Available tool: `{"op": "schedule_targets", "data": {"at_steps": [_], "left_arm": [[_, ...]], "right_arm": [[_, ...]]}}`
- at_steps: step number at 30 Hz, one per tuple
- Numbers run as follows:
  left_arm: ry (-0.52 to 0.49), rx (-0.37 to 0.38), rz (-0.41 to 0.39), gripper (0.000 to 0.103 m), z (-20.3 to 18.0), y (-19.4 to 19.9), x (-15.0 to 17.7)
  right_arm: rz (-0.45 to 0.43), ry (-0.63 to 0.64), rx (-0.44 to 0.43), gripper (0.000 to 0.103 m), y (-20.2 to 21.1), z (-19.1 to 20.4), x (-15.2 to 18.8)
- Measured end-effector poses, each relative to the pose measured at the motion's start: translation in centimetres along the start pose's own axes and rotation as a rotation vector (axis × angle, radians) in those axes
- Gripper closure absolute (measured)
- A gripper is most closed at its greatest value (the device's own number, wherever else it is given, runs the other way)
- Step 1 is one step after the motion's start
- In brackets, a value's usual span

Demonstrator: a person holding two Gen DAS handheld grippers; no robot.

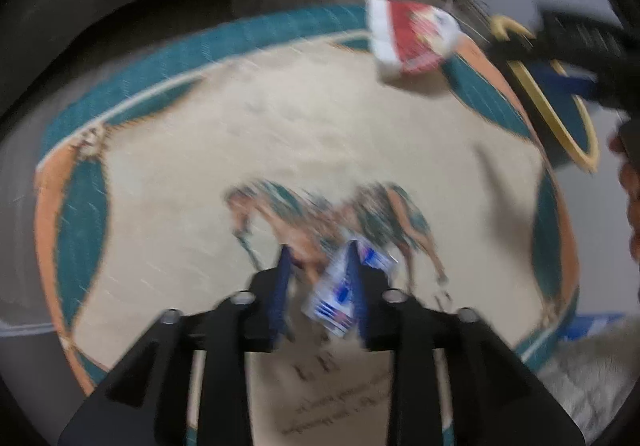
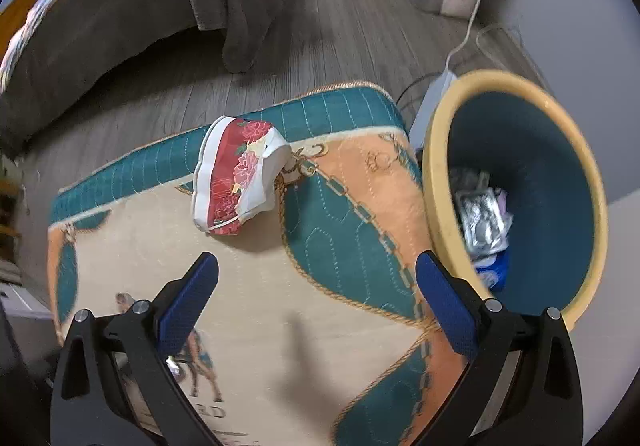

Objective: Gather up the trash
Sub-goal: 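Grasp the blue-white packet with left gripper while right grasps the red floral cup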

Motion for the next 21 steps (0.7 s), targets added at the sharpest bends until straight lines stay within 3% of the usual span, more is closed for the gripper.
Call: {"op": "schedule_targets", "data": {"at_steps": [2,5,8,9,11,15,21], "left_arm": [[-0.053,0.002,0.005,0.046,-1.4,0.1,1.1],[-0.123,-0.02,0.022,0.043,-2.6,-0.4,2.2],[-0.198,-0.104,0.022,0.043,-2.9,-1.2,2.5],[-0.205,-0.102,0.015,0.045,-3.0,-1.2,2.4],[-0.197,-0.082,0.013,0.072,-3.0,-1.2,2.2],[-0.169,-0.08,0.009,0.073,-2.3,-0.9,1.0],[-0.091,-0.119,-0.088,0.073,0.6,1.8,-2.8]], "right_arm": [[0.005,-0.007,-0.012,0.006,0.0,0.2,0.1],[0.004,0.013,0.003,0.006,-0.1,0.3,0.2],[0.004,0.023,0.009,0.006,-0.1,0.5,0.4],[0.005,0.026,0.009,0.006,-0.1,0.5,0.5],[0.004,0.03,0.012,0.006,-0.2,0.5,0.5],[-0.015,0.031,0.022,0.006,-0.1,0.2,0.1],[-0.058,0.036,0.01,0.006,-0.1,0.4,-1.8]]}}
Point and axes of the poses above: each gripper's, at about its wrist camera, not at the fingertips, and y roughly against the way its jaws point, z to its left, x to its underside, the point moved 7 cm from there along -y, roughly the way its jaws point, and after that the axes turned 4 degrees about y, right-handed, at the moved point
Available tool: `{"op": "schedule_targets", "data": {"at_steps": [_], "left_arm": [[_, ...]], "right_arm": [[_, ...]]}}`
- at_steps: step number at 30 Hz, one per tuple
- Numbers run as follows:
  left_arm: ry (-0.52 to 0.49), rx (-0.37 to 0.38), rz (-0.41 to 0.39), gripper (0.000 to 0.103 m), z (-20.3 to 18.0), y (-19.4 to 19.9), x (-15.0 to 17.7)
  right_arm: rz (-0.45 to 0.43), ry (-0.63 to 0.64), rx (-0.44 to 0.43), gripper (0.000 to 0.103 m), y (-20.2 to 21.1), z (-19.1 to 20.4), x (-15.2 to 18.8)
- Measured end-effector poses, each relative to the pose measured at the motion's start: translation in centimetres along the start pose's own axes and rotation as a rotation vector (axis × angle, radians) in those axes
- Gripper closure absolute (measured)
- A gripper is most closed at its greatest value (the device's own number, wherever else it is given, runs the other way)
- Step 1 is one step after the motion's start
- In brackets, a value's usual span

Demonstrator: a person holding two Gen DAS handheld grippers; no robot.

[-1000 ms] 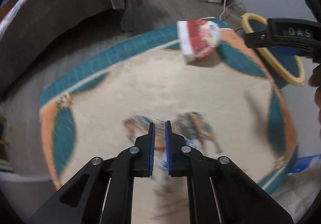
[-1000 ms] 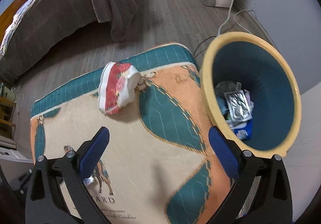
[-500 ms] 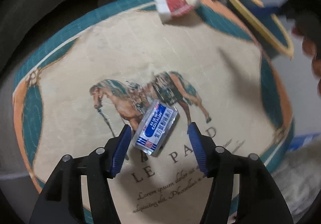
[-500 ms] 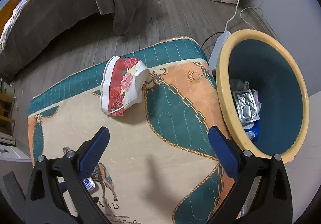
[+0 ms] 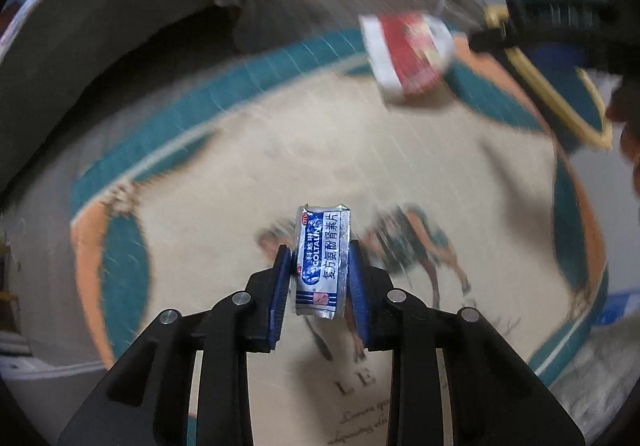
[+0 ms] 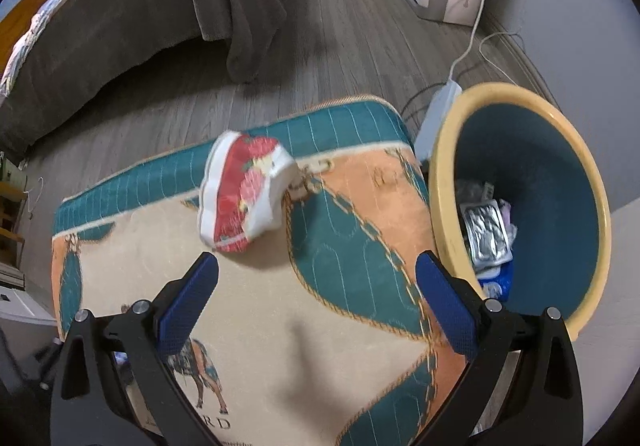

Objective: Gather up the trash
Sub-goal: 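Grasp the blue-white packet with left gripper while right grasps the red floral cup, then carry the blue packet and red cup over the bin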

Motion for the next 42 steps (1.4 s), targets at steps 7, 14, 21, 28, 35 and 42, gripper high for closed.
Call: {"op": "schedule_targets", "data": {"at_steps": [7,14,21,28,35,42], "left_arm": [[0.064,-0.009,-0.069,0.073,1.8,1.4,-2.6],[0.046,-0.015,-0.083,0.073,2.0,1.1,-3.8],[0.043,-0.008,-0.103,0.073,1.6,1.8,-4.4],[0.023,-0.009,-0.148,0.073,-0.2,3.9,-4.9],[-0.027,-0.009,-0.21,0.073,-3.2,6.4,-5.6],[-0.073,0.021,-0.228,0.073,-6.4,7.4,-5.2]], "right_arm": [[-0.006,-0.01,-0.038,0.027,-2.0,0.9,-1.5],[-0.009,0.014,-0.077,0.084,-3.0,2.2,-2.0],[-0.006,0.031,-0.074,0.091,-1.8,2.0,-1.4],[-0.02,0.072,-0.045,0.092,2.3,0.8,1.1],[-0.054,0.084,-0.044,0.092,7.8,-0.9,4.2],[-0.115,0.129,0.038,0.092,11.6,-2.6,5.3]]}}
Point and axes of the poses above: each gripper's, at about its wrist camera, not at the fingertips, and y roughly against the way its jaws point, z to its left, x to its underside, the point moved 7 cm from there along -y, roughly the way its jaws point, and after that the axes turned 4 degrees about y, right-handed, at the moved point
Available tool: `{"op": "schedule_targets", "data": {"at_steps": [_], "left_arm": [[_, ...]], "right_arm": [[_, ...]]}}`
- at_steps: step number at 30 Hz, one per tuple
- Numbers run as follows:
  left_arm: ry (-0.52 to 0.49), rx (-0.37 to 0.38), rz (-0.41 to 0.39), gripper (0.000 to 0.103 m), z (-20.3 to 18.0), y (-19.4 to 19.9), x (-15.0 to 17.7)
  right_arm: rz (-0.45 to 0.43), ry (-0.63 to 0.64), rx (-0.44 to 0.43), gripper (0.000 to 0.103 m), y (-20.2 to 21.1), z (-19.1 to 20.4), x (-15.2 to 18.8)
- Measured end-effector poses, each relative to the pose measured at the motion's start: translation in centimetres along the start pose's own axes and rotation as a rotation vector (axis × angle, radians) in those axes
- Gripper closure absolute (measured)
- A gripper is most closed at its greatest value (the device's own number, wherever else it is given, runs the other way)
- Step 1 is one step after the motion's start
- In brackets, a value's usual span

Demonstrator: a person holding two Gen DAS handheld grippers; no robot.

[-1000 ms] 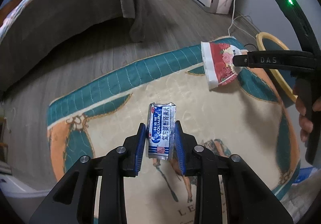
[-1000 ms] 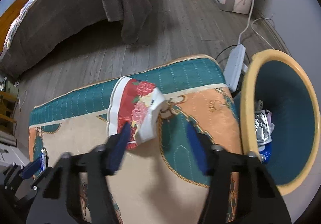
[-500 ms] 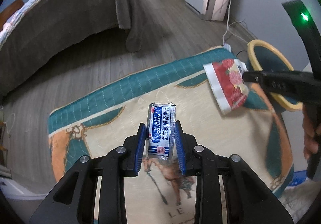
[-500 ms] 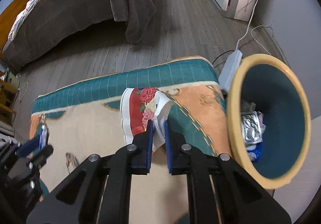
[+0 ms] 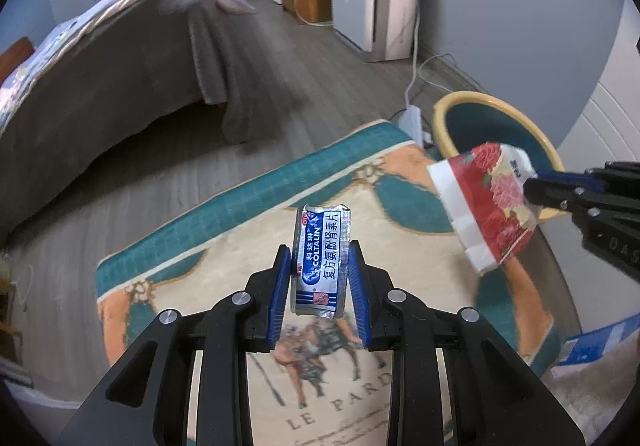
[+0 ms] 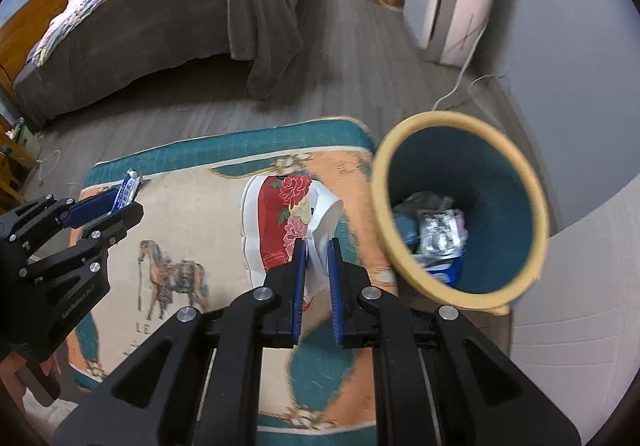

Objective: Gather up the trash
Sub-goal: 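Carry the blue packet and red cup over the bin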

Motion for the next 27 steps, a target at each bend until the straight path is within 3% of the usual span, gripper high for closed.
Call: {"op": "schedule_targets", "data": {"at_steps": [9,17,22,27], "left_arm": [[-0.042,0.038,-0.022,0.073,-3.9,-0.6,-0.1],[-0.126,0.065,-0.039,0.073,-8.0,-1.2,0.3],[-0.167,0.086,-0.013,0.073,-10.8,-2.2,0.8],[-0.199,0.133,-0.014,0.073,-14.7,-2.8,-0.3]], "right_arm": [[-0.101,-0.071,0.084,0.092,3.8,-6.5,-1.8],[-0.081,-0.143,0.064,0.092,1.5,-12.7,-1.9],[-0.049,-0.267,0.017,0.092,-0.6,-17.7,-1.8],[0.005,-0.321,0.052,0.092,-3.2,-21.3,-0.5]]}}
Point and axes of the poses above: each gripper's, at about its wrist camera, not at the fingertips, and y roughly against the way its jaws point, z to its left, x to its underside, the point moved 7 cm from there along -y, roughly the way its jaws point, and after that the axes turned 4 degrees about y, right-handed, at the moved point
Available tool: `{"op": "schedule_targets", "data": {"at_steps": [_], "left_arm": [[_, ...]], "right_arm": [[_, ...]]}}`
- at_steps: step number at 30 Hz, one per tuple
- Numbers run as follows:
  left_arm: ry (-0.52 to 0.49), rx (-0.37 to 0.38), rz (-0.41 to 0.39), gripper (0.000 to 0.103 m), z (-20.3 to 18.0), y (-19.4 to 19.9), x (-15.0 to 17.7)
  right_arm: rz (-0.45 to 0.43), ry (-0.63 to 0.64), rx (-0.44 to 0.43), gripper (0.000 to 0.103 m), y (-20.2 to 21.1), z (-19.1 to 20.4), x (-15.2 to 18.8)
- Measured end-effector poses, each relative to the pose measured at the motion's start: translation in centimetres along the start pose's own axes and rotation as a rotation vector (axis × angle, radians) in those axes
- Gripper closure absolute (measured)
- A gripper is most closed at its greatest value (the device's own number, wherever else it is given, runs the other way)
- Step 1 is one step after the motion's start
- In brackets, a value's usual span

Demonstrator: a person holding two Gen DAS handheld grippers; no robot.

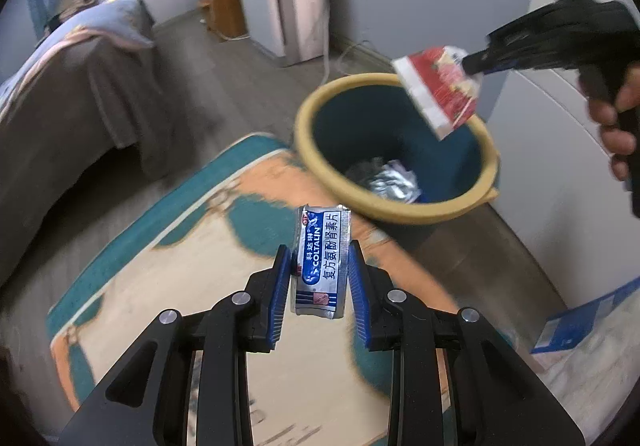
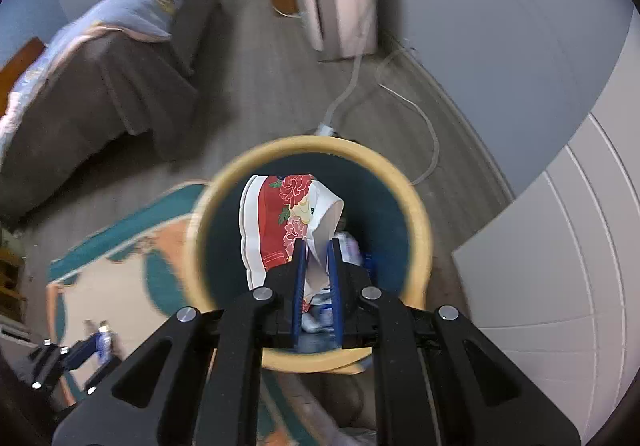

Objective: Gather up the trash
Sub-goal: 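Carry the blue packet and red cup over the bin, then open both grippers to drop the packet and cup into the bin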

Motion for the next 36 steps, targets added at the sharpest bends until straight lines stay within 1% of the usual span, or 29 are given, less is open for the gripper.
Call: {"op": "schedule_targets", "data": {"at_steps": [2,5,8,10,12,15,17,21,23,25,27,29,31,33,35,36], "left_arm": [[-0.004,0.025,0.002,0.073,-1.4,-0.8,-1.2],[-0.014,0.051,0.005,0.073,-3.1,-2.2,-3.1],[-0.06,0.053,0.016,0.072,-5.0,-4.3,-4.9],[-0.089,0.04,0.025,0.072,-5.5,-5.5,-5.7],[-0.098,0.031,0.019,0.072,-5.8,-6.5,-6.7],[-0.088,0.018,-0.01,0.063,-5.4,-7.0,-8.0],[-0.085,0.005,-0.027,0.046,-5.1,-7.1,-8.6],[-0.075,-0.003,-0.05,0.033,-4.2,-6.9,-8.2],[-0.07,-0.002,-0.066,0.025,-3.9,-6.7,-8.1],[-0.067,-0.009,-0.075,0.023,-3.5,-6.5,-7.5],[-0.065,-0.016,-0.069,0.021,-3.5,-6.6,-7.2],[-0.062,-0.017,-0.067,0.019,-3.3,-6.6,-6.8],[-0.058,-0.014,-0.07,0.017,-3.0,-6.5,-6.8],[-0.056,-0.012,-0.073,0.015,-2.9,-6.3,-6.8],[-0.049,-0.016,-0.072,0.012,-2.7,-6.2,-6.8],[-0.04,-0.022,-0.071,0.011,-2.5,-6.1,-6.7]], "right_arm": [[0.032,-0.02,0.026,0.092,-1.5,-1.3,0.5],[0.056,-0.015,0.041,0.092,-2.7,-1.8,1.0],[0.077,0.009,0.058,0.092,-3.6,-1.4,1.2],[0.092,0.024,0.079,0.092,-4.1,-1.3,1.4],[0.109,0.013,0.093,0.092,-4.8,-1.3,1.5],[0.111,-0.016,0.069,0.092,-5.2,-1.5,1.3],[0.101,-0.022,0.056,0.092,-5.4,-1.5,1.1],[0.096,-0.029,0.043,0.092,-5.9,-1.4,0.8],[0.093,-0.03,0.028,0.092,-6.1,-1.2,0.8],[0.078,-0.031,-0.003,0.092,-6.1,-0.7,0.6],[0.044,-0.034,-0.04,0.092,-5.9,-0.1,0.0],[0.006,-0.034,-0.05,0.089,-5.3,0.3,-0.6],[-0.01,-0.037,-0.047,0.074,-5.0,0.4,-0.9],[-0.002,-0.04,-0.039,0.066,-5.0,0.3,-0.8],[0.008,-0.038,-0.026,0.061,-5.2,0.1,-0.7],[0.009,-0.037,-0.017,0.055,-5.1,0.0,-0.6]]}}
Point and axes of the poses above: each gripper's, at about its wrist camera, not at the fingertips, and y roughly against the way its jaws point, z to its left, x to its underside, the point moved 7 cm from there along -y, roughly the way its jaws point, and after that the axes turned 4 degrees about y, right-handed, at the moved point
